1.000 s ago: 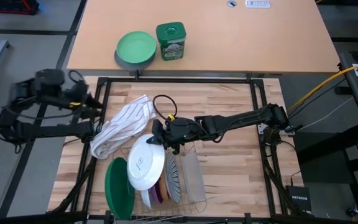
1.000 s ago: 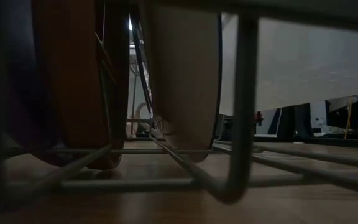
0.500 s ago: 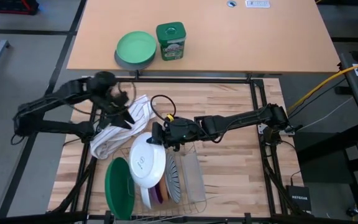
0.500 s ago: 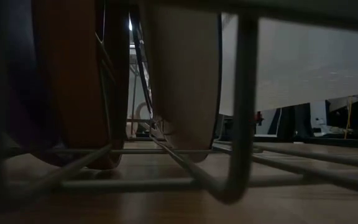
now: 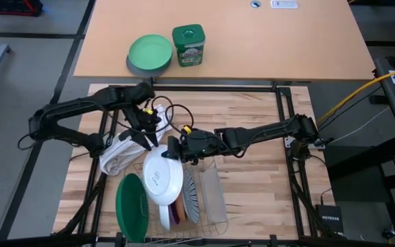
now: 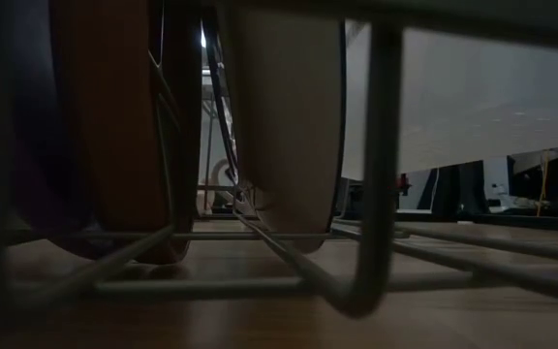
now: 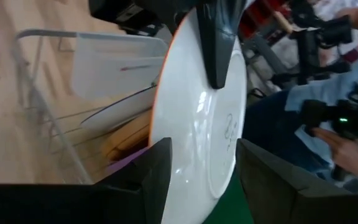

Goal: Sort dishes
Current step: Put the orange patterned plate into the dish rack

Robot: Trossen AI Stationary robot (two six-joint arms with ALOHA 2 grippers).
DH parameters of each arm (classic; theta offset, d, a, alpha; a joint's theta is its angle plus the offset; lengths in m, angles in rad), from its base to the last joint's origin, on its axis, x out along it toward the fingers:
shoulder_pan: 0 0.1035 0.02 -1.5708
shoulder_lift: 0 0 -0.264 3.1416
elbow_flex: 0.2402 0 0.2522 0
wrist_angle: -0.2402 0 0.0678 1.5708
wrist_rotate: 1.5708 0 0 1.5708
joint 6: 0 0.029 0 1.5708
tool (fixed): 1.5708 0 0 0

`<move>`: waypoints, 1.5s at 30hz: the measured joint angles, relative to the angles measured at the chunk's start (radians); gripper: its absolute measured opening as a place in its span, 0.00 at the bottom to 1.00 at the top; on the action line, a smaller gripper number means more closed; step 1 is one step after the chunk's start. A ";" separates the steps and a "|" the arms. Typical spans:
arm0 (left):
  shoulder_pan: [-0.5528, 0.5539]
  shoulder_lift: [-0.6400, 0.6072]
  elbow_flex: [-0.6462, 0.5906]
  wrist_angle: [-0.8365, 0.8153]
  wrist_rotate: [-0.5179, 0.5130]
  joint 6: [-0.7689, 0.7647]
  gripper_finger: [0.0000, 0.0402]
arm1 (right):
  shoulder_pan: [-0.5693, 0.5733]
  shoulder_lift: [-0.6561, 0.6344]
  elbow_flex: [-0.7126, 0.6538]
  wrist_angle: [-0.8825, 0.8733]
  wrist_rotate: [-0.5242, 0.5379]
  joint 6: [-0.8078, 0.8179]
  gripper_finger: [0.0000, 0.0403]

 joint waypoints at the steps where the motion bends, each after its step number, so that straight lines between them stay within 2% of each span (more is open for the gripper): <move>1: 0.002 0.008 0.000 0.000 0.015 0.009 0.42 | 0.000 0.000 0.000 0.001 0.000 -0.001 0.04; 16: 0.106 0.019 0.000 0.082 0.058 -0.031 0.42 | 0.022 0.000 0.000 0.013 -0.001 -0.019 0.04; 21: 0.099 0.018 0.000 0.089 0.165 -0.033 0.42 | 0.021 0.000 0.000 0.031 0.012 -0.041 0.04; 29: 0.097 0.018 0.000 0.093 0.170 -0.030 0.42 | 0.020 0.000 0.001 0.076 0.027 -0.080 0.04; 45: 0.063 0.018 0.000 0.090 0.247 -0.083 0.42 | 0.018 -0.002 0.001 0.133 0.050 -0.131 0.04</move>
